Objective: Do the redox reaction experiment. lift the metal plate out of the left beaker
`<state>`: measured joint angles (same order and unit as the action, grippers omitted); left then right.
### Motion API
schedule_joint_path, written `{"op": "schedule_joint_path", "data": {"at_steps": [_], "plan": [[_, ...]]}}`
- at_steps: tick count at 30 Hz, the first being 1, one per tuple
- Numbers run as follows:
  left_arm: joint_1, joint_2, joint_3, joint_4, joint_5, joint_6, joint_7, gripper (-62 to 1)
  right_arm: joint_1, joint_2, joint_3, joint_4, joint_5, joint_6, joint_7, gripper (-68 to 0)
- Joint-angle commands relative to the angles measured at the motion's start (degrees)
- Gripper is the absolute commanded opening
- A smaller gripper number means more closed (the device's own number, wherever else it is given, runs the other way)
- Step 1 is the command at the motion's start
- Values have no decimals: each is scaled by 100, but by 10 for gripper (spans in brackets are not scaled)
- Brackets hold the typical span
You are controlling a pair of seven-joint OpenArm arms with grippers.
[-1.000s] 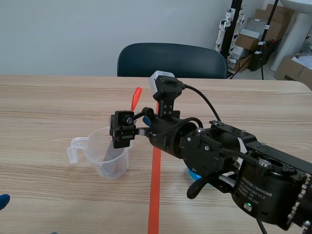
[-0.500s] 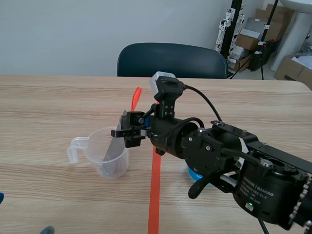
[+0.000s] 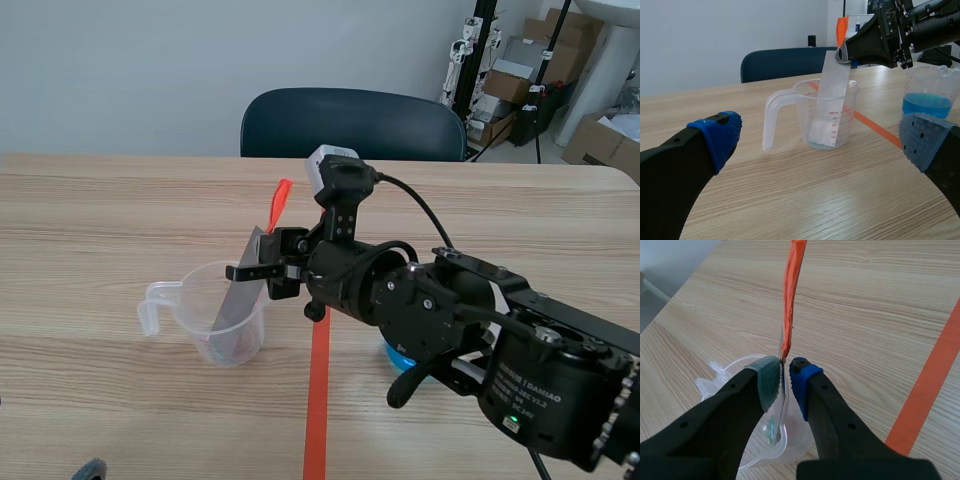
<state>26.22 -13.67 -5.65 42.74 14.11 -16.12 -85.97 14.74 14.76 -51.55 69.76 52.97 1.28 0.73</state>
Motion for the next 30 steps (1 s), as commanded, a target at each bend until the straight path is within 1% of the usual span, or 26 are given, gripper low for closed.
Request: {"op": "schedule_joint_path", "data": {"at_steps": [1,4,5,8,11,12,15,19,27,30], "plan": [[76,-50,-15,39,-17,7,-103,14,162,-15,17,96,15,61,37,-640],[76,-50,-15,39,-17,7,-103,14,162,-15,17,96,11,299,-17,-656],[76,-50,-15,39,-17,7,-103,14,162,-15,17,96,9,328,-33,-656],[76,-50,-15,39,-17,7,-103,14,162,-15,17,101,-24,328,-39,-671],[76,-50,-15,39,-17,7,-105,14,162,-13,17,122,-46,328,-42,-671],[76,-50,-15,39,-17,7,-105,14,162,-15,17,138,-127,343,-42,-671],[76,-50,-15,39,-17,7,-103,14,162,0,17,232,-356,560,-42,-671],[76,-50,-15,39,-15,7,-103,14,162,28,17,437,-566,566,-72,-671],[76,-50,-15,39,-15,7,-103,14,160,33,17,841,-1263,610,-345,-671],[76,-50,-15,39,-15,7,-105,14,160,33,17,964,-1443,610,-428,-671]]}}
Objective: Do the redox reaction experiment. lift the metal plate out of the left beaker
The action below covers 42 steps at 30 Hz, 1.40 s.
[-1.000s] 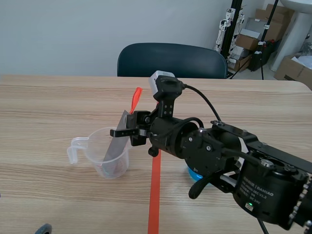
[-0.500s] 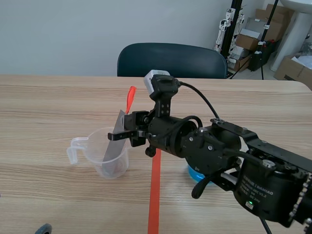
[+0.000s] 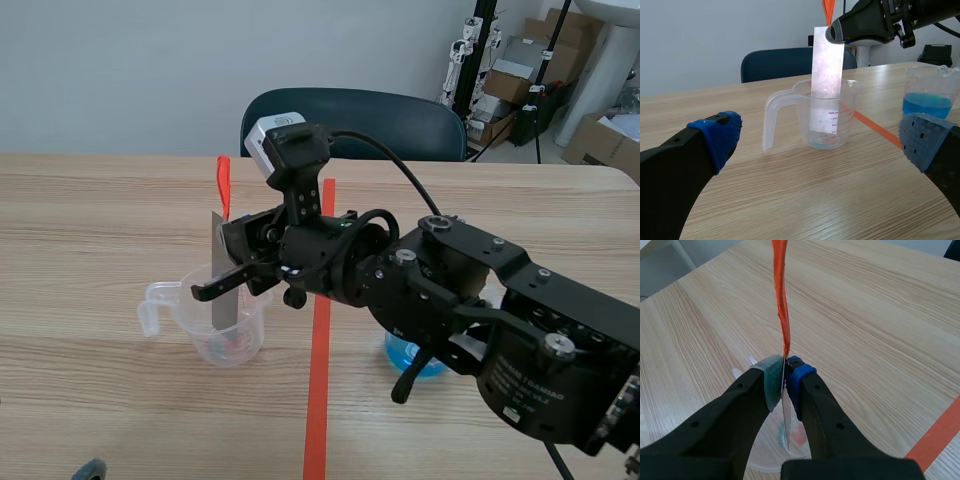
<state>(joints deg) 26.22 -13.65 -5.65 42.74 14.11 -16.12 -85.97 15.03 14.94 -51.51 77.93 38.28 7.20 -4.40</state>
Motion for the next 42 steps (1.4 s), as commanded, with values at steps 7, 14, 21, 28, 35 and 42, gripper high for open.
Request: {"op": "schedule_joint_path", "data": {"at_steps": [7,14,21,28,35,42], "plan": [[76,-52,-15,39,-15,7,-105,14,131,15,13,197,-476,219,-4,-671],[76,-52,-15,39,-15,7,-103,14,131,15,13,197,-1123,470,-17,-671],[76,-52,-15,39,-15,7,-105,14,131,15,13,201,-1445,573,101,-671],[76,-52,-15,39,-15,7,-103,14,131,13,13,201,-1506,752,160,-671],[76,-52,-15,39,-15,7,-103,14,131,13,13,201,-1521,767,201,-671],[76,-52,-15,39,-15,7,-103,14,133,31,13,376,-1585,769,195,-671]]}}
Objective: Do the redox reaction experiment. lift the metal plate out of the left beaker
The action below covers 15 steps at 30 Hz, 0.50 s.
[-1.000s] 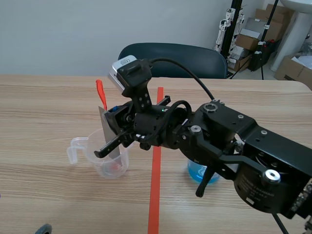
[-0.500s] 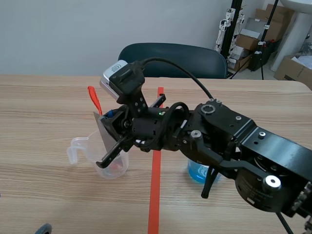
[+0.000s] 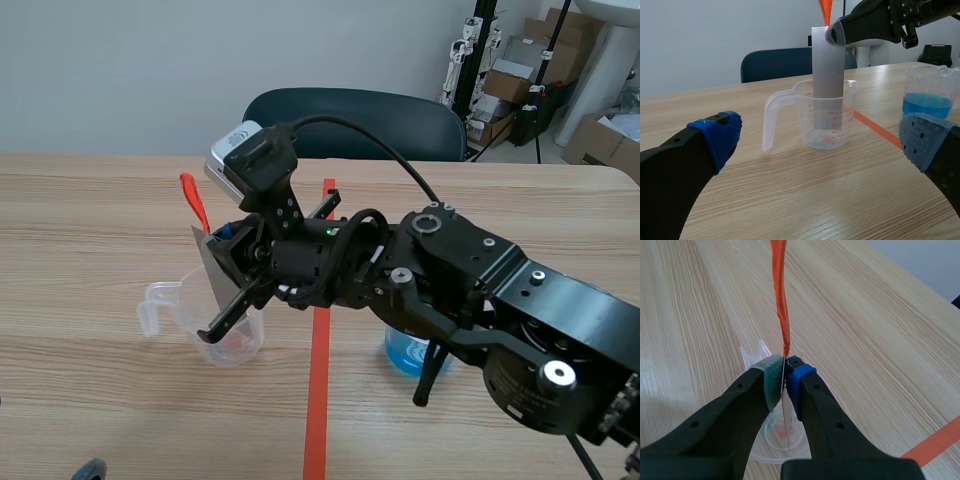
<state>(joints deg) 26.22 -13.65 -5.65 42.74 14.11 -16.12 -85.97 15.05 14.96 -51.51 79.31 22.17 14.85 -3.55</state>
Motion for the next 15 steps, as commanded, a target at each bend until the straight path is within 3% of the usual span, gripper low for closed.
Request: {"op": "schedule_joint_path", "data": {"at_steps": [1,7,15], "plan": [[76,-52,-15,39,-15,7,-103,14,131,55,13,337,28,9,109,-671],[74,-52,-15,39,-15,7,-103,14,129,302,13,1139,116,17,-164,-671],[74,-52,-15,39,-15,7,-103,14,131,605,66,1788,719,-24,-564,-671]]}}
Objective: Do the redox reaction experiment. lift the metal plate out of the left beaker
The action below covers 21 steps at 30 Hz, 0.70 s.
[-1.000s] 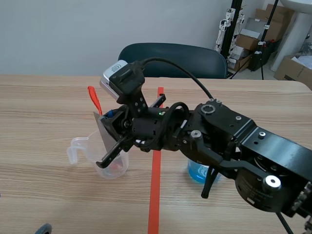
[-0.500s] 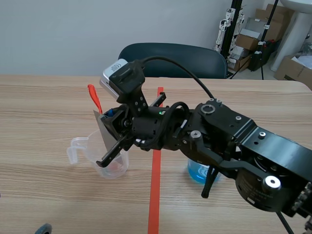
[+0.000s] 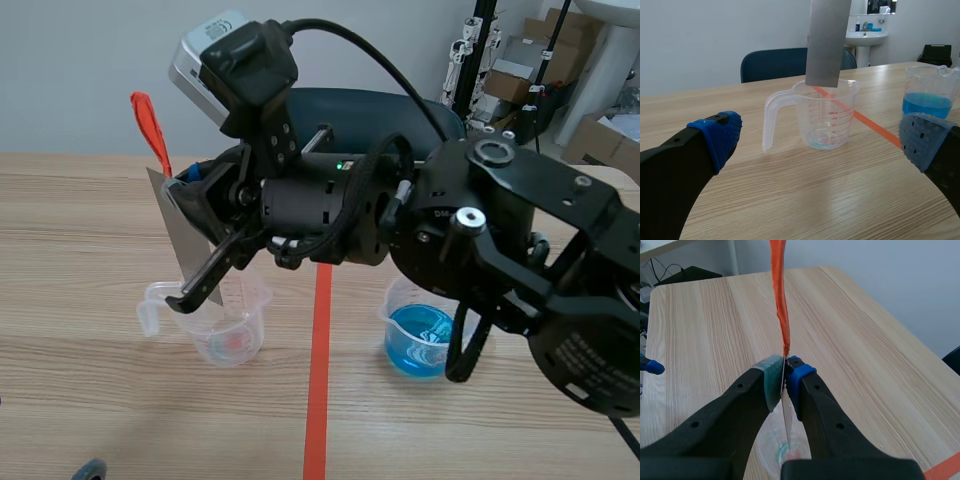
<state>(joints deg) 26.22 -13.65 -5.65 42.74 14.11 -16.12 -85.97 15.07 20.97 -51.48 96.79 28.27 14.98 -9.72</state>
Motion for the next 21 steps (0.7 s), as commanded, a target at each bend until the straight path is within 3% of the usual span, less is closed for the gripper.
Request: {"op": "schedule_joint_path", "data": {"at_steps": [1,12,21], "plan": [[74,-52,-15,39,-15,7,-103,14,129,26,105,79,219,-37,-33,-671],[74,-52,-15,39,-15,7,-103,14,730,286,400,411,1300,-35,-831,-671],[74,-52,-15,39,-15,7,-103,14,1222,525,396,411,2006,-9,-901,-671]]}}
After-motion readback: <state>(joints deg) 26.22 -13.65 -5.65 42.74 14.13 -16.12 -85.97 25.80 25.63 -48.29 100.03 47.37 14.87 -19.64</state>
